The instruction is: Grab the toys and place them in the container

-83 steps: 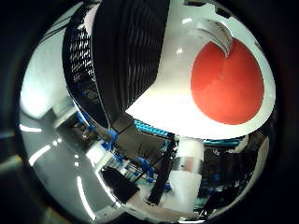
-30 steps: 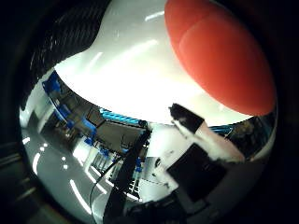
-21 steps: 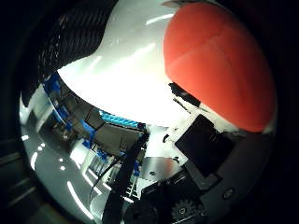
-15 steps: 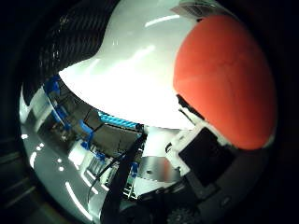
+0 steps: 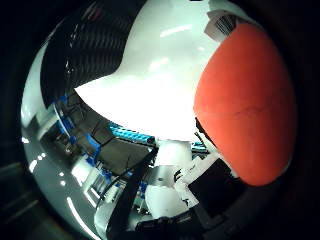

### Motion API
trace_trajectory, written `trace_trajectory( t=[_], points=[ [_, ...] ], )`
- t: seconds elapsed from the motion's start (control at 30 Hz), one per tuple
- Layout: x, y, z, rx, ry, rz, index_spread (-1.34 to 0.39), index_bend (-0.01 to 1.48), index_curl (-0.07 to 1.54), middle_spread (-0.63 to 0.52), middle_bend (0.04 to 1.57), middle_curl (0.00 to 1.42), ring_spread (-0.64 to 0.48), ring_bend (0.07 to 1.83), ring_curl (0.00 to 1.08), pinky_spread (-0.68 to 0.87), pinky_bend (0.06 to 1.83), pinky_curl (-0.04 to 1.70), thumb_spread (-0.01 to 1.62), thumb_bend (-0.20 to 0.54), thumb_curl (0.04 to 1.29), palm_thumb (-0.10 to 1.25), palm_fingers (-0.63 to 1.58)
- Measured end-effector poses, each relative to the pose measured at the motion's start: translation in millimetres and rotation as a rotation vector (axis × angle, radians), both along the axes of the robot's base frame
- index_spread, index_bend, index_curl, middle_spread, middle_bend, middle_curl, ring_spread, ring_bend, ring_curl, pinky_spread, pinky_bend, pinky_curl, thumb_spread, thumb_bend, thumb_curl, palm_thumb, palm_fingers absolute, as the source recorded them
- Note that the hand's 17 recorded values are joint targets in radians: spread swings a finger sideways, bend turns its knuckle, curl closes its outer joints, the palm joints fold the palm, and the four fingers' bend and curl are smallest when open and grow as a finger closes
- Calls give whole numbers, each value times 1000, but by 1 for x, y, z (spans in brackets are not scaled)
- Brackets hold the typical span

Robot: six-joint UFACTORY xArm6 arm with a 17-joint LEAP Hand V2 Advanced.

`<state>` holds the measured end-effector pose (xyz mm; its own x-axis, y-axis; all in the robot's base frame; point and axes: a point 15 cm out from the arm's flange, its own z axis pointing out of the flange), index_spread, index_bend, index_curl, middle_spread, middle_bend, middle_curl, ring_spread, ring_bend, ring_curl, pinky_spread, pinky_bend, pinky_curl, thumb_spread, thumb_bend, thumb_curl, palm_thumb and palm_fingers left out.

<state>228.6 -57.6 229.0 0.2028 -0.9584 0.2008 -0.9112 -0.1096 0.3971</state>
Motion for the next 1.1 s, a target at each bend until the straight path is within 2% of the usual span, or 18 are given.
trace_trajectory(
  t=[0.17, 0.4, 0.63, 0.9, 1.1],
  points=[
    [8, -3, 37, 10, -54, 7, -568, 802, 1256, -555, 1133, 1412, -296, 1700, 862, -222, 1713, 921, 1171, 72, 542, 1231, 315],
    [31, -6, 105, 27, -161, -17, -566, 794, 1269, -537, 1129, 1412, -293, 1710, 849, -223, 1701, 932, 1158, 50, 565, 1228, 328],
    [56, 2, 158, 70, -224, -37, -571, 788, 1275, -519, 1118, 1414, -290, 1710, 838, -223, 1692, 938, 1161, 34, 580, 1232, 337],
    [101, 32, 206, 153, -274, -34, -572, 778, 1276, -505, 1114, 1420, -280, 1709, 830, -225, 1693, 944, 1167, 21, 594, 1231, 352],
    [141, 68, 210, 193, -272, -22, -575, 778, 1276, -498, 1119, 1418, -278, 1707, 832, -214, 1684, 949, 1172, 15, 604, 1234, 359]
  ],
)
